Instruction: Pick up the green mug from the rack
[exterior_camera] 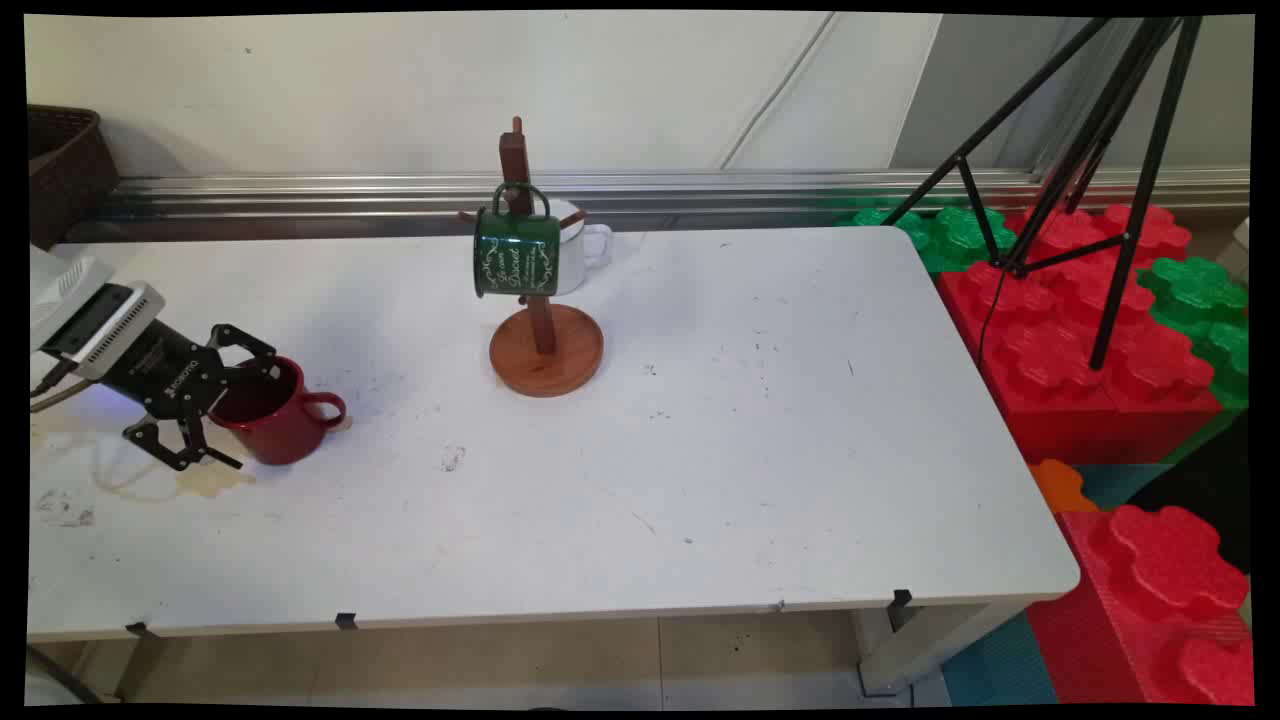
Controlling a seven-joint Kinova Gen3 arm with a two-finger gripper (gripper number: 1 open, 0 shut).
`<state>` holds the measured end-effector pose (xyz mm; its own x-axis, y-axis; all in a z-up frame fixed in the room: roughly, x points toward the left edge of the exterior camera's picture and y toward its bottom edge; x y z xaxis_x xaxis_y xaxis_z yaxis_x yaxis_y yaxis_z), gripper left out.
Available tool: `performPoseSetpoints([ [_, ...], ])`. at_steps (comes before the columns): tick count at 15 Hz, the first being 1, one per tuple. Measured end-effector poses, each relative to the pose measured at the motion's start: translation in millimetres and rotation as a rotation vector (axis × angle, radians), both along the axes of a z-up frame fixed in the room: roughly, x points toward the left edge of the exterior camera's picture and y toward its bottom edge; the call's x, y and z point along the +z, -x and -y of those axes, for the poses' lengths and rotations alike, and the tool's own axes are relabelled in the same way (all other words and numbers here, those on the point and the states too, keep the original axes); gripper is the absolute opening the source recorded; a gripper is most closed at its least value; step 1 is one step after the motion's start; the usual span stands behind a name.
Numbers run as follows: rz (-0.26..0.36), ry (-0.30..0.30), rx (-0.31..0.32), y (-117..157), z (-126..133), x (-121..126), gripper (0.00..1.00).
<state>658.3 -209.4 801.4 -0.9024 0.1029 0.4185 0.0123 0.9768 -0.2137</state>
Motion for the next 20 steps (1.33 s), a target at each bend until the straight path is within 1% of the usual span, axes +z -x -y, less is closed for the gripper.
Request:
performPoseSetpoints([
  [6, -0.031, -0.007, 0.025, -3.9, -1.5, 9.8, 1.00],
  [8, -0.061, -0.017, 0.059, -10.3, -4.7, 17.9, 1.00],
  [12, -0.104, -0.034, 0.106, -19.3, -9.9, 30.7, 1.00],
  [16, -0.172, -0.056, 0.170, -29.7, -15.8, 48.7, 1.00],
  [19, -0.261, -0.083, 0.240, -38.1, -19.3, 66.9, 1.00],
  [20, -0.275, -0.087, 0.251, -39.2, -19.8, 69.5, 1.00],
])
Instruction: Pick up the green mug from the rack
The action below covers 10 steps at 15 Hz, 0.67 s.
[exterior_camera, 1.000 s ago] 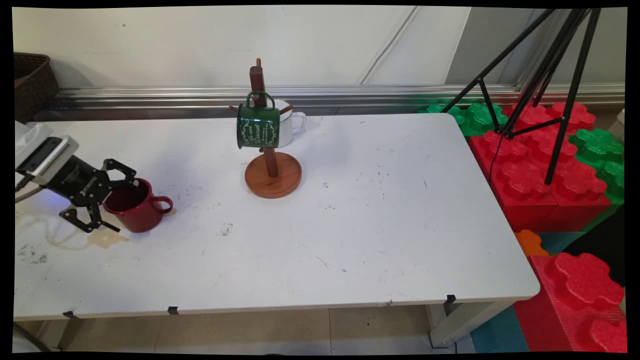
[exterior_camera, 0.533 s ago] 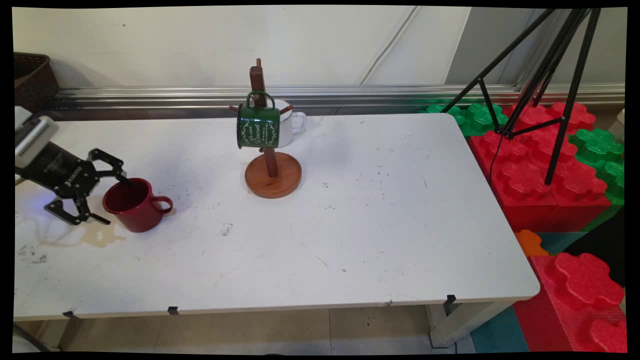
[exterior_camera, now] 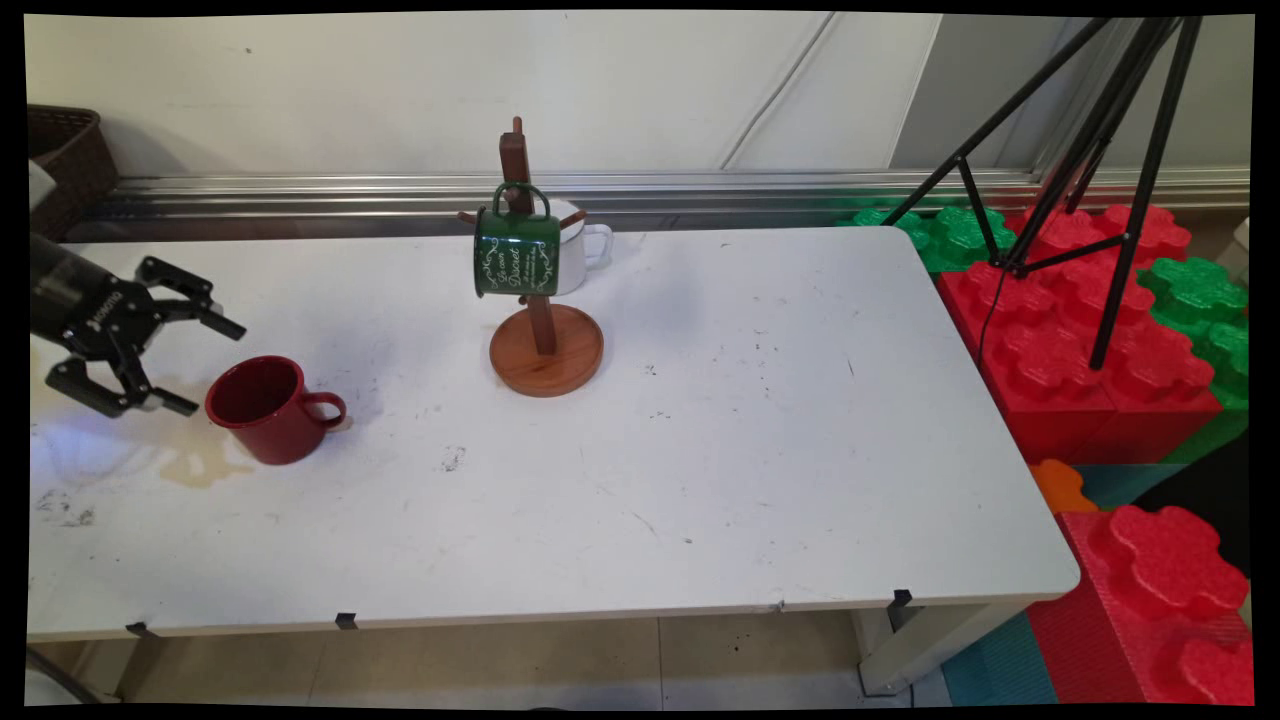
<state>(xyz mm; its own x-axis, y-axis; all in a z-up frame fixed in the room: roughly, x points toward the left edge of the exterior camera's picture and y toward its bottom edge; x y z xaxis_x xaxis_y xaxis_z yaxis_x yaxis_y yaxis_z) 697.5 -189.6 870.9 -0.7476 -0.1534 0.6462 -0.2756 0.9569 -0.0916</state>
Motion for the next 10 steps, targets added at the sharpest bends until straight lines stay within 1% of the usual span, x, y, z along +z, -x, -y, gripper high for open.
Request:
performPoseSetpoints([
  [2, -0.039, -0.007, 0.026, -2.5, -1.0, 7.0, 1.00],
  [4, -0.099, -0.016, 0.060, -5.0, -2.5, 17.2, 1.00],
  [10, -0.200, -0.028, 0.106, -5.1, -2.5, 31.4, 1.00],
])
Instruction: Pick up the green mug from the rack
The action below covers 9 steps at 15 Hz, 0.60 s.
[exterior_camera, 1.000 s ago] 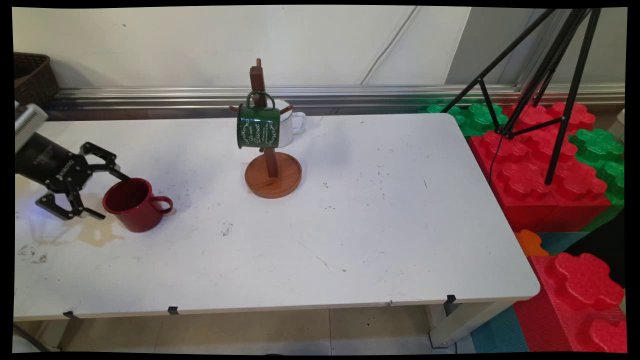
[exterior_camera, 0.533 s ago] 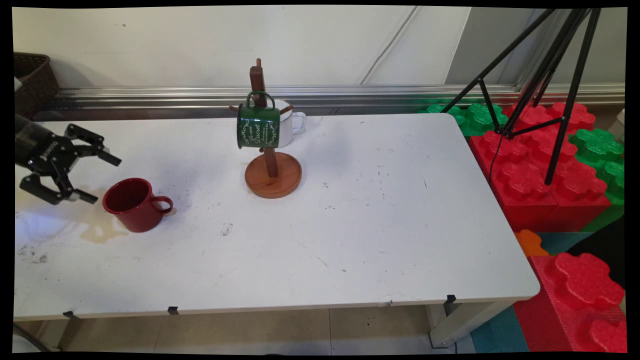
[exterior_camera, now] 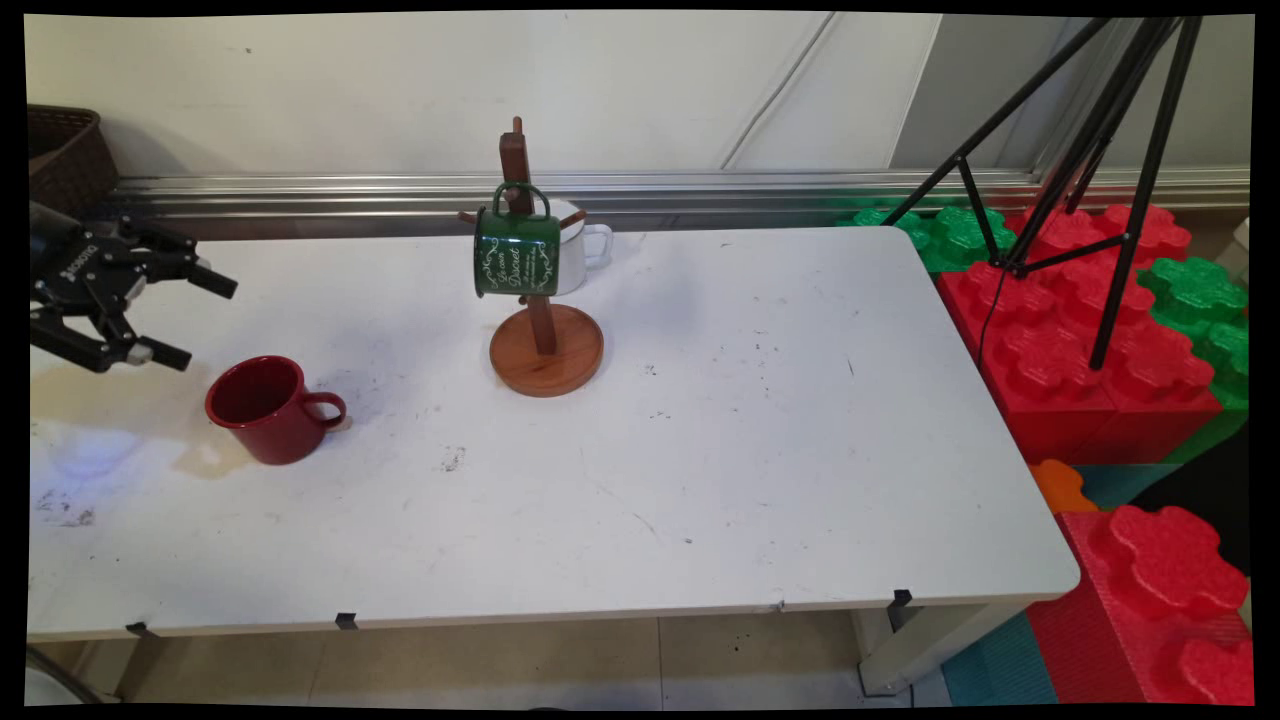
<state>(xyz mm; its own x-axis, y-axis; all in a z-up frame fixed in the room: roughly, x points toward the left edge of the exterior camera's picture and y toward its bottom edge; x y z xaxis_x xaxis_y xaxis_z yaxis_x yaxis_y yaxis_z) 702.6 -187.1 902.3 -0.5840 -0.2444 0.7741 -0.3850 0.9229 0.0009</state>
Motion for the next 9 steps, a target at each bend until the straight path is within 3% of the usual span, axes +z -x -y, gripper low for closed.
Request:
performPoseSetpoints([
  [9, -0.127, -0.004, 0.036, 16.6, 12.5, 8.4, 1.00],
])
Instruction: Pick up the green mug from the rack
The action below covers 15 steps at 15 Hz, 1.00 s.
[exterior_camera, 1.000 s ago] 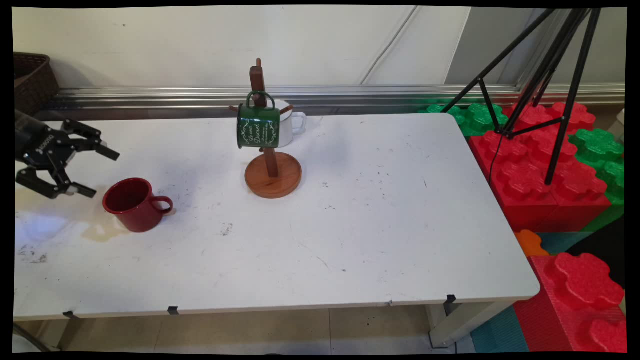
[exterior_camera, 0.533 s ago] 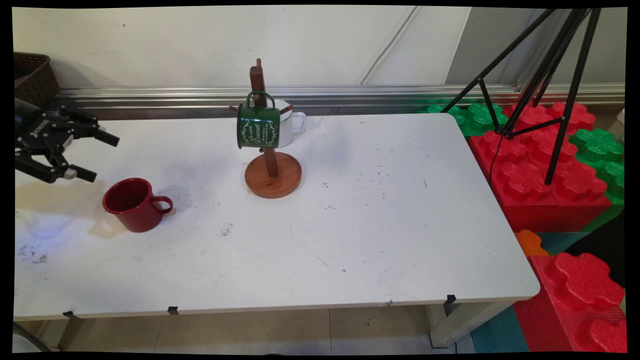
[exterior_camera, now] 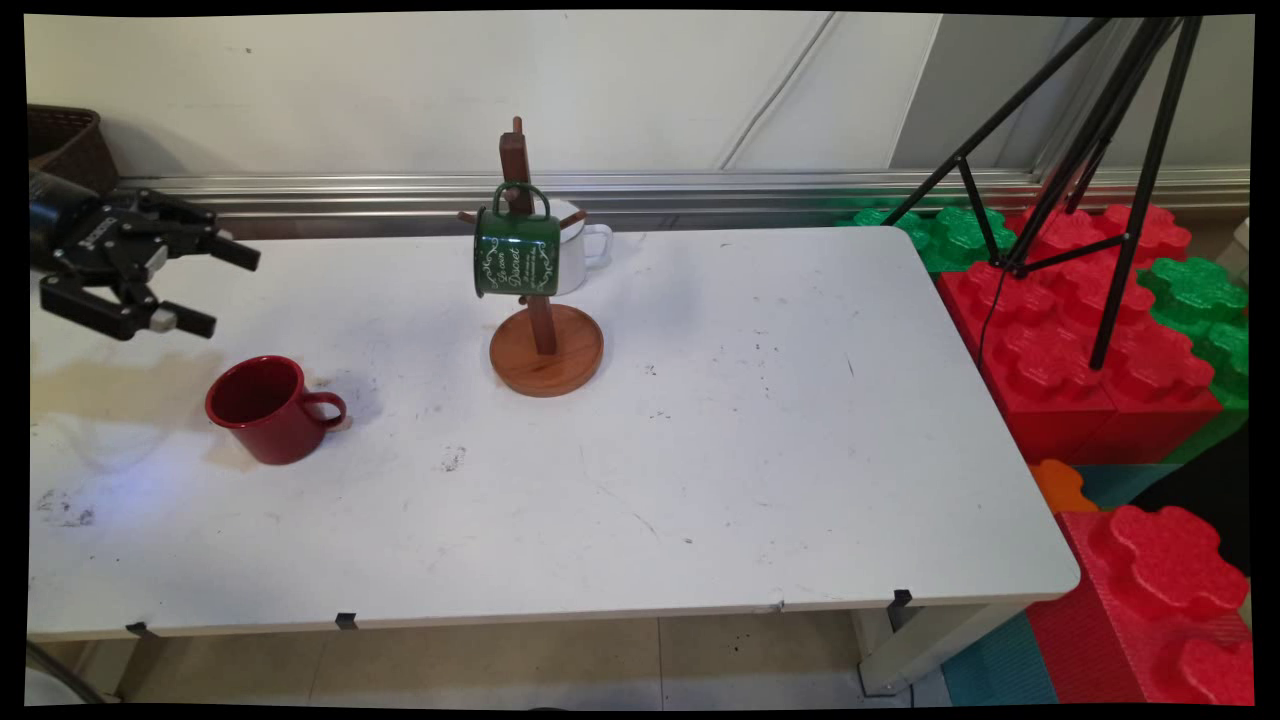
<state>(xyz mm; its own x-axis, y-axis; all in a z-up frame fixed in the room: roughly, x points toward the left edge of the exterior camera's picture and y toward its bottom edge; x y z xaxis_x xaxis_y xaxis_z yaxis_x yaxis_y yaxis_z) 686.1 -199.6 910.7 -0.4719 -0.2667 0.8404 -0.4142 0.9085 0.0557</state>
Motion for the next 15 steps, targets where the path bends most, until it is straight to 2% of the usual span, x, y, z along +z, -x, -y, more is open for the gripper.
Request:
performPoseSetpoints([
  [8, -0.090, 0.002, 0.004, 29.2, 23.6, -4.8, 1.00],
  [15, -0.154, -0.005, 0.009, 65.8, 53.6, -20.3, 1.00],
])
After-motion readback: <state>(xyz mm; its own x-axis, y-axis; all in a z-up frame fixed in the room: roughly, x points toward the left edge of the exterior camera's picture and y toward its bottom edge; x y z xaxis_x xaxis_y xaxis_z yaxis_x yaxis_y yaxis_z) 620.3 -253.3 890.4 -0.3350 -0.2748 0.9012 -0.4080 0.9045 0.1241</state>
